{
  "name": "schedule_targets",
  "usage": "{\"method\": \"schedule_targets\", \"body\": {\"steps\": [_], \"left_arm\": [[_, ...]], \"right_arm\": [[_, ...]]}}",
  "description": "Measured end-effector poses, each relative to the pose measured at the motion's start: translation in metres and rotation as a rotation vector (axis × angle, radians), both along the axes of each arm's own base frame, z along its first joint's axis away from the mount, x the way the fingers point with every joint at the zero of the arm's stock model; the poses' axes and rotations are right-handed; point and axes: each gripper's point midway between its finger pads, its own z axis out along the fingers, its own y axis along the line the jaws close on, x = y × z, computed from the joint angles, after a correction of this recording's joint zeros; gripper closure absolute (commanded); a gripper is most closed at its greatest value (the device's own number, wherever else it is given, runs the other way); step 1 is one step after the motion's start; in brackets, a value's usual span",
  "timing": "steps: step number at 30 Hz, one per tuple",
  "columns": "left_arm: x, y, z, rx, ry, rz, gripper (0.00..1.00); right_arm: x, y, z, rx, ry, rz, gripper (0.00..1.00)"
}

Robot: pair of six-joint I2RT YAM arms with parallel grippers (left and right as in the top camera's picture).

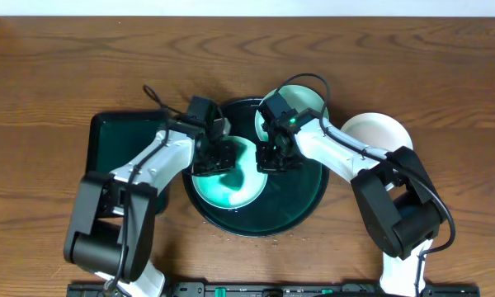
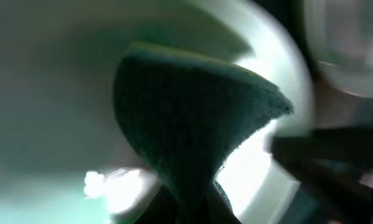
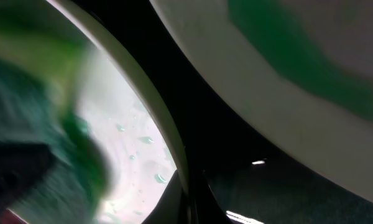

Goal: Clean dirty plates on tray and stack at the side
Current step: 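Scrub the held plate with the sponge in the left gripper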

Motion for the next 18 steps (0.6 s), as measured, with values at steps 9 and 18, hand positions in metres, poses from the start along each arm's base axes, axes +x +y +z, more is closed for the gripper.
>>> {"method": "schedule_targets", "body": {"steps": [9, 18], "left_arm": [[0.004, 0.021, -0.007, 0.072, 0.030, 0.096, 0.93], [-0.012, 0.088, -0.009, 0.450, 0.111, 0.256, 0.93]], "right_arm": [[0.000, 0.000, 0.000, 0.003, 0.002, 0.000, 0.99], [-0.001, 0.004, 0.000, 0.024, 0.007, 0.016, 0.99]]}}
